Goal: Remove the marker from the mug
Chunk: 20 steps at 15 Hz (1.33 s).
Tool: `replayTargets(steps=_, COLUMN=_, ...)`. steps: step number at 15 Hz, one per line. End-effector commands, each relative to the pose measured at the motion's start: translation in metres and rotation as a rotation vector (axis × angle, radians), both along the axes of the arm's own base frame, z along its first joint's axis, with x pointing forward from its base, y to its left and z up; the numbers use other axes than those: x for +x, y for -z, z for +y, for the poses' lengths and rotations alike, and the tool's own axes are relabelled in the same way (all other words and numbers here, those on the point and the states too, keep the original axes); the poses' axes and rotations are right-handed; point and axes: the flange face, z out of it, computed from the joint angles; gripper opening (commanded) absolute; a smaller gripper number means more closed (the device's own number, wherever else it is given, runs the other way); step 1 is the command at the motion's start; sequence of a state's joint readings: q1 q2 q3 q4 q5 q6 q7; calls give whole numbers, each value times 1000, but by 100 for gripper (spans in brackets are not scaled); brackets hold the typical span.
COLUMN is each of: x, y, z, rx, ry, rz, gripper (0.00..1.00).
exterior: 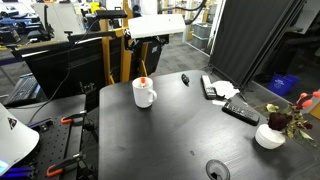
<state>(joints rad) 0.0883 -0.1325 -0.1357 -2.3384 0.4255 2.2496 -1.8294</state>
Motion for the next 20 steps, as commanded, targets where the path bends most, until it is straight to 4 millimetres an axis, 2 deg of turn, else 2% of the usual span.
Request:
replayTargets(steps=1, x=4, y=8, z=-2, rx=45, ry=-49, rz=-14, gripper=100)
replayTargets(steps=6, x=-4, y=27, z=0, rx=13, ry=20, rz=36, gripper=100)
replayTargets(steps=7, x=-5, y=31, z=1, rx=10, ry=30, rz=46, gripper=97)
replayTargets(steps=11, x=-12, y=42, z=5, rx=1, ry=81, rz=83, gripper=72)
replayTargets(steps=12, x=-14, y=44, z=6, rx=-2, ry=98, rz=90, gripper=69)
replayTargets(steps=17, x=-23, y=60, z=10, rx=-18, ry=177, rz=118, gripper=73)
replayTargets(steps=20, x=-29, y=71, z=14, rx=-30, ry=217, rz=129, gripper=73)
